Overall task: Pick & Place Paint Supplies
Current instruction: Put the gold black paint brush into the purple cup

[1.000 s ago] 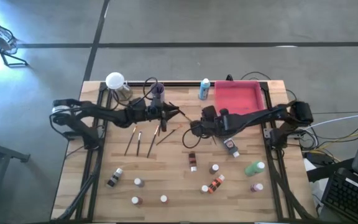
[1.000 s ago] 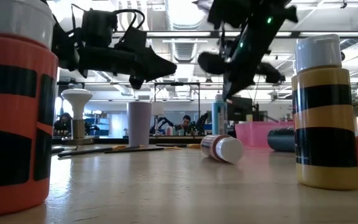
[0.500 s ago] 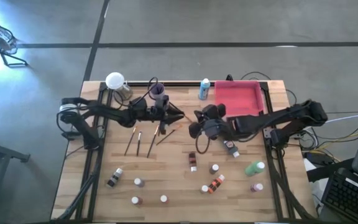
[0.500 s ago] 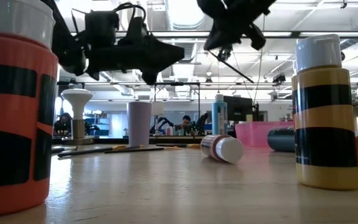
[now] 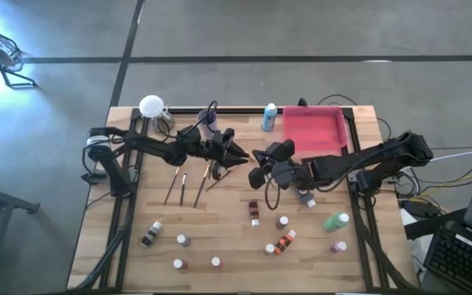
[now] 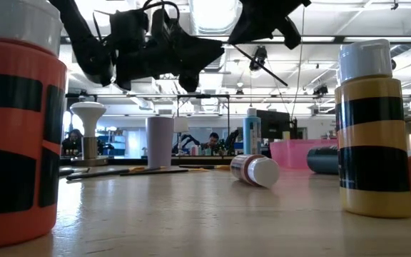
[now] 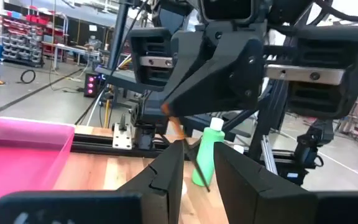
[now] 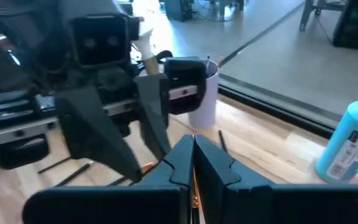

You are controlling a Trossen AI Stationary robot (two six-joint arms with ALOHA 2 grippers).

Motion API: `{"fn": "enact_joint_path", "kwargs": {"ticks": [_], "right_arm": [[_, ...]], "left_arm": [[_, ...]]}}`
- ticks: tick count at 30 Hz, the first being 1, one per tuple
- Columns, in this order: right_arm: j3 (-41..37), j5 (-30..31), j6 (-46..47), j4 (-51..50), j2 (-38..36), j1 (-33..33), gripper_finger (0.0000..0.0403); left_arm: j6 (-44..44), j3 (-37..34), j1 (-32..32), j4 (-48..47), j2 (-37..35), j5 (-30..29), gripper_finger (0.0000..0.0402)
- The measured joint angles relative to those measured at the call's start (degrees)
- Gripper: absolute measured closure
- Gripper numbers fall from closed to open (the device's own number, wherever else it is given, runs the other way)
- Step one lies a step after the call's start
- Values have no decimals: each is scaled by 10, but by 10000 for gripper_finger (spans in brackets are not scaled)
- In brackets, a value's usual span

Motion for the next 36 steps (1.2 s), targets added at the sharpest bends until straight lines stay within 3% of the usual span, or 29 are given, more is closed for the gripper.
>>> {"fn": "enact_joint_path", "kwargs": {"ticks": [9,36], "right_arm": [[2,-15,-40,39,0,11,395],[12,-30,-52,40,1,11,395]], "left_arm": [[13,36,0,-56,0,56,307],[21,64,-4,-68,0,47,307]]}}
